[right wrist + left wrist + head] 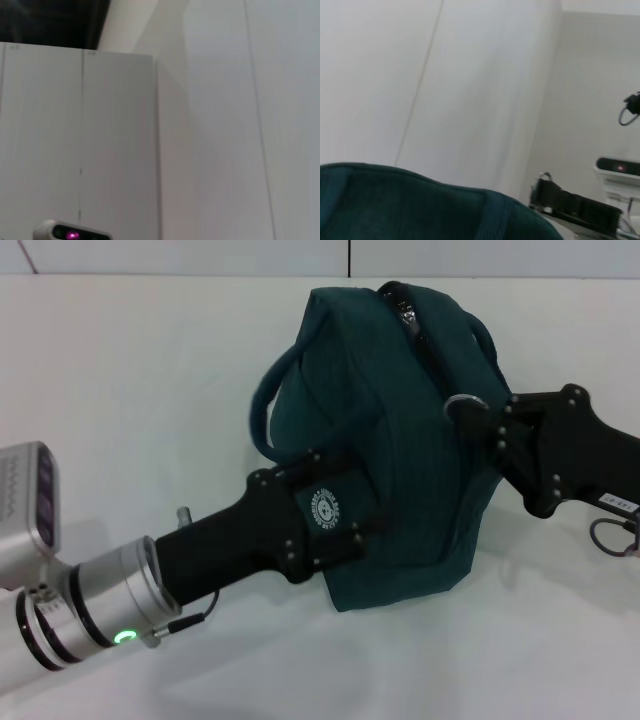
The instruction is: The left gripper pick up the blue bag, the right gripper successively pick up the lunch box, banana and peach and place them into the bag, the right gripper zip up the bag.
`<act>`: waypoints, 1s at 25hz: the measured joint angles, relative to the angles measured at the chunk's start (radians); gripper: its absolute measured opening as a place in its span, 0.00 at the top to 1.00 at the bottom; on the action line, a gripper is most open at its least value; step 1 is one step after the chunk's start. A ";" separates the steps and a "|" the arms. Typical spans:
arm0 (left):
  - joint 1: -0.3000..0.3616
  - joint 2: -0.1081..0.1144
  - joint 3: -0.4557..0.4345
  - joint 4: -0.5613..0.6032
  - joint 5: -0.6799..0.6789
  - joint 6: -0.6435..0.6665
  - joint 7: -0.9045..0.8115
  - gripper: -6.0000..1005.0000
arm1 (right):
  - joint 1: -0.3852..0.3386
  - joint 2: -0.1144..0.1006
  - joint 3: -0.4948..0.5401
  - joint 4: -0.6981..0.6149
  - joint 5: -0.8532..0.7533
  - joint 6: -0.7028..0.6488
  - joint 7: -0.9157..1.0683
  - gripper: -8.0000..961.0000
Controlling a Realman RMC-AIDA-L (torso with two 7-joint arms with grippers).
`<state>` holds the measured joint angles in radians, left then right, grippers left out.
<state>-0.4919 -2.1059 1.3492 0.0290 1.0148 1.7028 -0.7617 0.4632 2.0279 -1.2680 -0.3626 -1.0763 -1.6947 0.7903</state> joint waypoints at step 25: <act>0.136 0.083 0.008 0.157 -0.027 0.049 -0.237 0.21 | 0.003 0.000 -0.680 -0.089 0.640 0.185 -0.211 0.95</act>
<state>-0.3558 -2.0228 1.3571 0.1857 0.9875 1.7520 -0.9989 0.4665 2.0278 -1.9483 -0.4512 -0.4361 -1.5100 0.5797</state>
